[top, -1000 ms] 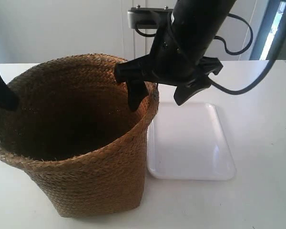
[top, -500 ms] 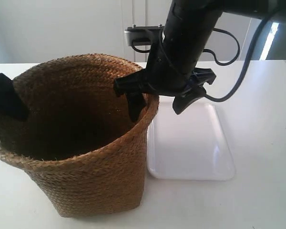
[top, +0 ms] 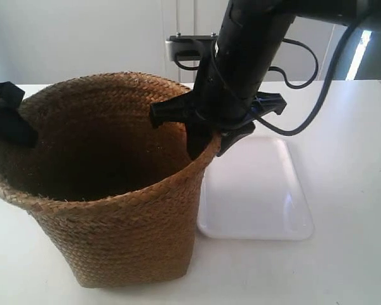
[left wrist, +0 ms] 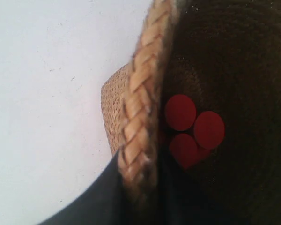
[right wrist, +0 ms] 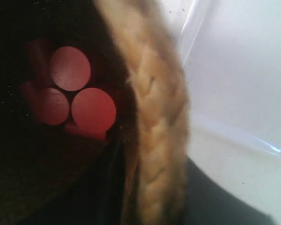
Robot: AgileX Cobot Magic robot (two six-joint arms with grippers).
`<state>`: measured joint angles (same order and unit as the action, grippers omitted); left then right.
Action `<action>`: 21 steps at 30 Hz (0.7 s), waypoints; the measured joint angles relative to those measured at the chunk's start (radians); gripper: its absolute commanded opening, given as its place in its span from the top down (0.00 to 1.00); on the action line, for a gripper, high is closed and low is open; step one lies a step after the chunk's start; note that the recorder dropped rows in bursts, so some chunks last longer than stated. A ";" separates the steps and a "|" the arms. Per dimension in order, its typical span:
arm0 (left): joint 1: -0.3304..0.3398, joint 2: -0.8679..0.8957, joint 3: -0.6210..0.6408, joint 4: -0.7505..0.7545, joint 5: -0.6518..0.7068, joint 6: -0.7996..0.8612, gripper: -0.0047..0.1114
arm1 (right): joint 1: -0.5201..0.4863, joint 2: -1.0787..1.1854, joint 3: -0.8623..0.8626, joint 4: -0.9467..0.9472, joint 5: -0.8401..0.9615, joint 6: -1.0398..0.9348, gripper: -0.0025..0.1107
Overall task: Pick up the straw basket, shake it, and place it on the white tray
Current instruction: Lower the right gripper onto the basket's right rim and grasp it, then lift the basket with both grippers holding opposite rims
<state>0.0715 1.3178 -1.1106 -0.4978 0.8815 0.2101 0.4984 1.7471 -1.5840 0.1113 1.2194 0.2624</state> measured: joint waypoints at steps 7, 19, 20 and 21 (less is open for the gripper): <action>0.000 0.000 0.000 -0.012 -0.006 -0.003 0.96 | 0.000 0.000 0.000 0.016 -0.002 0.028 0.98; 0.000 0.002 0.005 -0.055 -0.014 0.039 0.96 | 0.000 0.001 0.000 0.029 -0.010 0.020 0.98; 0.000 0.002 0.005 -0.057 -0.014 0.042 0.96 | 0.000 0.001 0.000 0.029 -0.017 0.020 0.98; 0.000 0.002 0.005 -0.057 -0.014 0.047 0.96 | 0.000 0.001 0.000 0.031 -0.029 0.020 0.98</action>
<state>0.0715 1.3199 -1.1060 -0.5550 0.8675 0.2567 0.4984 1.7479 -1.5840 0.1425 1.1907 0.2821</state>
